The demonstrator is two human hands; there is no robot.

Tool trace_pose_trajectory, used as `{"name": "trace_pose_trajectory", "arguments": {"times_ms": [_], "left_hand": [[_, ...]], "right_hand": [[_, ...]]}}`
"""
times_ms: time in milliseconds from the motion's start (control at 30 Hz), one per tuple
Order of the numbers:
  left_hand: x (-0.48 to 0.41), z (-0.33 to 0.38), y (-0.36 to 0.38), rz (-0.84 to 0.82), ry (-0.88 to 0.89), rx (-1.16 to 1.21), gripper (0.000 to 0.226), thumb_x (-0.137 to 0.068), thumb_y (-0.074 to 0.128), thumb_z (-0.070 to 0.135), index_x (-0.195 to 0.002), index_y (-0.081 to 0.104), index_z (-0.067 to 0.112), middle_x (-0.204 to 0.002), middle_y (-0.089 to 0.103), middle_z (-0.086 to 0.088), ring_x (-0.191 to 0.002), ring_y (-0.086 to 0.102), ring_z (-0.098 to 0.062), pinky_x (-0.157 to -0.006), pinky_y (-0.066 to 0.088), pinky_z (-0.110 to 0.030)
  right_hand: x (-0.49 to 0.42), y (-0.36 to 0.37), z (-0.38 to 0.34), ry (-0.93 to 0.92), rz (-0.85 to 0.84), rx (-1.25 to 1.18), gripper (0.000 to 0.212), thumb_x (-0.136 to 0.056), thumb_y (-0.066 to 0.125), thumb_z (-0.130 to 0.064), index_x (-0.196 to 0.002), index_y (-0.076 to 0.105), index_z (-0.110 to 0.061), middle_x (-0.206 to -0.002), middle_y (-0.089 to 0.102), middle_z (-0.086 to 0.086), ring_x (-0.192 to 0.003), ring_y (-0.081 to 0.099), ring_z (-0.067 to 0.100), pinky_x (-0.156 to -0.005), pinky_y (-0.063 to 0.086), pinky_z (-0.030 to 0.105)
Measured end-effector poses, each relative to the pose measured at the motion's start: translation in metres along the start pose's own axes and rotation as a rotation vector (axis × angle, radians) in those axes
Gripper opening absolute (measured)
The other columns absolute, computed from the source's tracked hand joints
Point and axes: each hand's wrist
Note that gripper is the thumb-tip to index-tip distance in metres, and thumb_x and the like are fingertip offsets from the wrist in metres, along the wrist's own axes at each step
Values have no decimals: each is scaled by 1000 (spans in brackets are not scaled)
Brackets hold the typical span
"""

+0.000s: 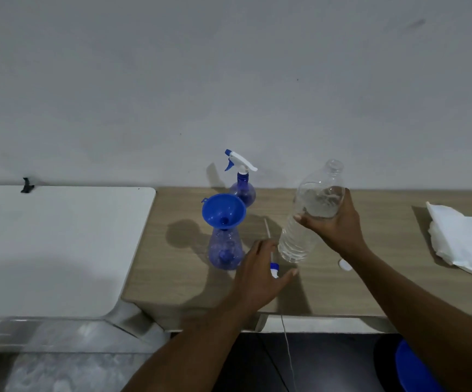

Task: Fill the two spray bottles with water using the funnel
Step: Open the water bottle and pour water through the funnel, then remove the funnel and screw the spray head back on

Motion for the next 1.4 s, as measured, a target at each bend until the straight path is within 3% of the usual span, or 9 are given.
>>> {"name": "trace_pose_trajectory", "arguments": {"times_ms": [167, 367, 500, 767, 1067, 1133, 1233, 1333, 1400], "left_hand": [[-46, 31, 19, -38, -140, 181, 104, -57, 90, 47, -141, 30, 34, -141, 40, 12, -122, 46, -6, -96, 47, -31], [-78, 40, 36, 7, -150, 134, 93, -56, 90, 48, -133, 39, 35, -121, 61, 10, -106, 60, -13, -81, 53, -31], [-81, 42, 42, -1, -159, 136, 93, -56, 90, 50, -134, 40, 38, -119, 65, 9, -106, 62, -15, -83, 53, -32], [-78, 53, 55, -15, -135, 181, 93, -59, 91, 45, -136, 39, 36, -123, 63, 8, -109, 60, -14, -87, 55, -37], [-59, 37, 39, -65, -135, 168, 94, -62, 89, 43, -139, 35, 40, -130, 61, 7, -114, 60, -16, -92, 53, -41], [-48, 25, 34, -68, -130, 129, 87, -68, 85, 45, -140, 38, 36, -127, 61, 7, -110, 60, -15, -91, 53, -39], [-26, 5, 22, -24, -121, 59, 52, -78, 77, 42, -124, 54, 33, -97, 65, 15, -85, 65, -7, -79, 56, -34], [-2, -17, 9, 45, -142, -9, 17, -87, 68, 32, -102, 63, 27, -80, 65, 9, -71, 63, -6, -68, 55, -32], [13, -33, 1, 103, -154, -60, 7, -87, 67, 28, -92, 64, 24, -72, 63, 7, -65, 60, -8, -61, 51, -31]], "right_hand": [[-6, -14, 2, 29, -100, -50, 89, -59, 88, -63, -133, 48, -33, -128, 63, -11, -116, 62, 8, -95, 55, 35], [-10, -32, 10, 81, -197, -112, 77, -66, 86, -60, -129, 52, -32, -126, 66, -10, -111, 66, 6, -93, 59, 39], [-8, -42, 12, 71, -131, -107, 73, -65, 88, -51, -124, 57, -22, -117, 69, -9, -102, 69, 2, -87, 60, 30], [-4, -63, 24, 107, -167, -127, 82, -63, 87, -59, -129, 51, -28, -124, 67, -9, -111, 67, 8, -89, 59, 32], [14, -46, 36, 199, -134, -187, 88, -58, 81, -74, -130, 49, -35, -129, 64, -7, -117, 64, 13, -96, 56, 48], [24, -42, 38, 221, -88, -202, 89, -62, 72, -82, -133, 45, -35, -131, 62, -5, -118, 62, 13, -97, 55, 48], [51, -30, 46, 236, 69, -215, 84, -74, 53, -86, -136, 42, -29, -128, 60, 2, -116, 61, 19, -94, 54, 45], [95, -5, 55, 170, 281, -74, 56, -90, 47, -65, -126, 46, -23, -114, 58, 2, -102, 60, 19, -78, 57, 43], [121, 19, 58, 8, 179, 116, 48, -88, 57, -52, -124, 50, -21, -113, 54, -2, -99, 55, 15, -77, 53, 33]]}}
Point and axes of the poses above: each hand's wrist, its own x-axis away from the middle knuckle, its own y-axis out of the palm, z = x × y
